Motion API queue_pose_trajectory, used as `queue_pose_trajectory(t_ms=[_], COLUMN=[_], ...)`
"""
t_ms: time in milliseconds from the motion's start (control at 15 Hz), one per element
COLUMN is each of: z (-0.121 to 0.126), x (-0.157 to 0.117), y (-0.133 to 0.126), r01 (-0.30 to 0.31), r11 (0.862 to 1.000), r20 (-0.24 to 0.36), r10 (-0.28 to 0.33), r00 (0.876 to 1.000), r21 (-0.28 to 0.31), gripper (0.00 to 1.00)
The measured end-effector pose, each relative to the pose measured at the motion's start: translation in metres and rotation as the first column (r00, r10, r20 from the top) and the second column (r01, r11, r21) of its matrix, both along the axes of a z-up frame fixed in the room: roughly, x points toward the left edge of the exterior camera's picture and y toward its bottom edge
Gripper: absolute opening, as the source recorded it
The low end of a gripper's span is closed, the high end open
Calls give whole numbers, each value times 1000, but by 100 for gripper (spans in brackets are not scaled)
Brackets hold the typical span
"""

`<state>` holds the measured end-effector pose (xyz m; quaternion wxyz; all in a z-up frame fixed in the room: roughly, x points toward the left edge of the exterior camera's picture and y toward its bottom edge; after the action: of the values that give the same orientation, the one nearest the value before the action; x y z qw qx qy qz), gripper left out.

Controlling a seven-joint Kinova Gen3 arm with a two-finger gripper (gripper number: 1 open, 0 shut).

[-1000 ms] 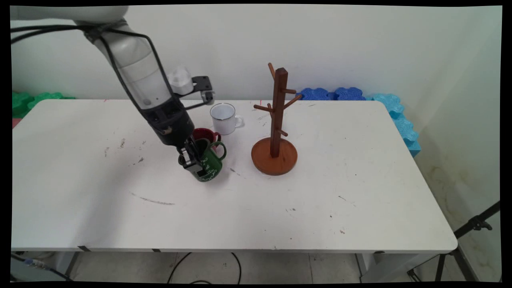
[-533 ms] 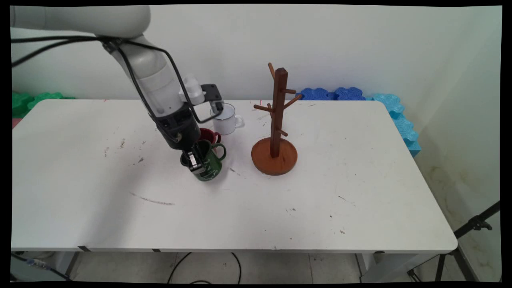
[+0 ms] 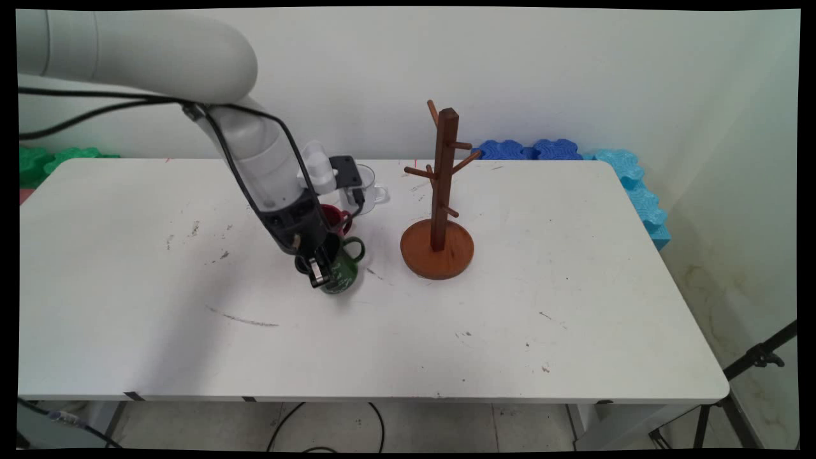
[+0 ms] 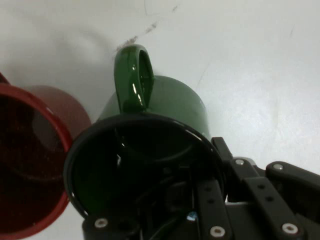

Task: Place the picked object on the table

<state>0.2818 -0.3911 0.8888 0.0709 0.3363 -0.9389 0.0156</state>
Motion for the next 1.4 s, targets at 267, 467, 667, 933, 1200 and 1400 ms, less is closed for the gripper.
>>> queue_pose_trajectory(t_ms=[267, 467, 667, 933, 1200, 1400], z=[-10, -18, -25, -30, -33, -34], x=[-7, -14, -20, -27, -31, -34], y=[2, 3, 5, 7, 8, 8], r01=[-1, -4, -7, -9, -9, -5], r11=[1000, 999, 998, 998, 997, 996], r20=[0, -3, -8, -17, -28, -40], r10=[1, 4, 7, 8, 7, 2], r00=[1000, 1000, 1000, 1000, 1000, 999], r21=[-25, -45, -56, -67, -75, -84], gripper=[0, 0, 0, 0, 100, 100])
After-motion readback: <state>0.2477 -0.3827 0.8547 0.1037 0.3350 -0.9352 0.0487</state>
